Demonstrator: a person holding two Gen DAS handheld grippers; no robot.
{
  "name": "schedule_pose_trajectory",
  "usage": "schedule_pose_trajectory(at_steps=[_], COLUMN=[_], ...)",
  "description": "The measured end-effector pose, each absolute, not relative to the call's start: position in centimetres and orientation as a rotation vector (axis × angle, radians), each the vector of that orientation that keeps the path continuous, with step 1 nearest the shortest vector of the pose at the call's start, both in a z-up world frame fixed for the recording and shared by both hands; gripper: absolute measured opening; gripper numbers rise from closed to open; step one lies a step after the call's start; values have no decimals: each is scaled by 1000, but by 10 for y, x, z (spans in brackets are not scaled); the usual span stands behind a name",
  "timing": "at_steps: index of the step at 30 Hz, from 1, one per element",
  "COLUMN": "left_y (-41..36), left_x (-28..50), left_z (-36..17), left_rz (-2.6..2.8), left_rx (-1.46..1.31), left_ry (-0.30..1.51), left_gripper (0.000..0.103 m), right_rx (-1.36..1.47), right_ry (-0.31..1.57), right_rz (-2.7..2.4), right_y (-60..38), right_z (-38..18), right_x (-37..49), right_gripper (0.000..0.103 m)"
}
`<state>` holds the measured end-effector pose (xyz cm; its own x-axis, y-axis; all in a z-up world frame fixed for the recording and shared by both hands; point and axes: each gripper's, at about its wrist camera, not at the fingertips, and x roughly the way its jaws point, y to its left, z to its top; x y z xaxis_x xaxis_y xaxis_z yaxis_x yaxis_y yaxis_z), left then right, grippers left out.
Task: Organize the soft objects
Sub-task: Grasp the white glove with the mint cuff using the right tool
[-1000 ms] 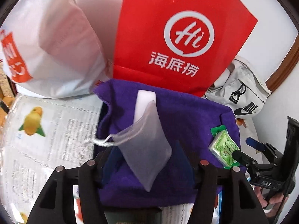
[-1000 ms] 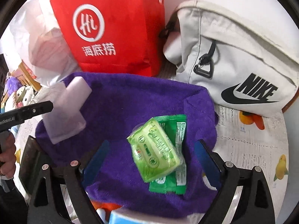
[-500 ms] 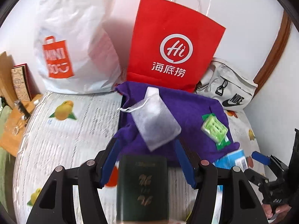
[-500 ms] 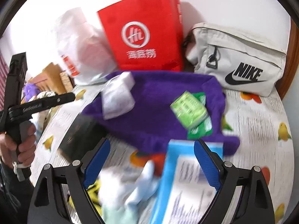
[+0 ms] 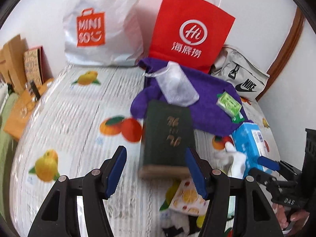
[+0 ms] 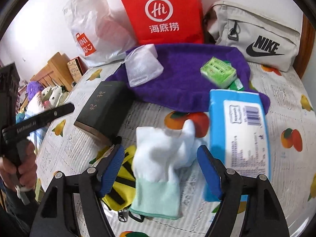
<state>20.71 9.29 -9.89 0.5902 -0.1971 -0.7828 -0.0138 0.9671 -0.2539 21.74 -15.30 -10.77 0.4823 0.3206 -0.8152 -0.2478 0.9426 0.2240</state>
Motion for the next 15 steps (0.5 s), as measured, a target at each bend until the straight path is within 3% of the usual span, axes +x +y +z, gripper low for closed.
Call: schedule_pose_trajectory(at_steps=[7,9,10,11,13,15], left_y=[109,111,113,114,116,118], left_x=[185,181,180,179,177,176], left_z=[-117,-121,-124,-125,-128,-130], left_rz=[-131,-144,-146,-147,-146,-151], left_rx=[-299,-305,-307,-307,-308,-319], left_ry=[957,966,972,975,981,981], left_gripper=[60,60,60,60,60,60], right_rx=[25,14,0,-14,-12,22], right_ry=[1039,1050,1058,1063,1074,1066], right_rz=[283,262,249,238,231,252], right_y=[-130,-126,-124,-122,-123,-127], right_z=[-124,-131,-134,-138,-141,-138], right_x=[226,231,233,235,237,236], right_gripper=[73,68,55,36,17,16])
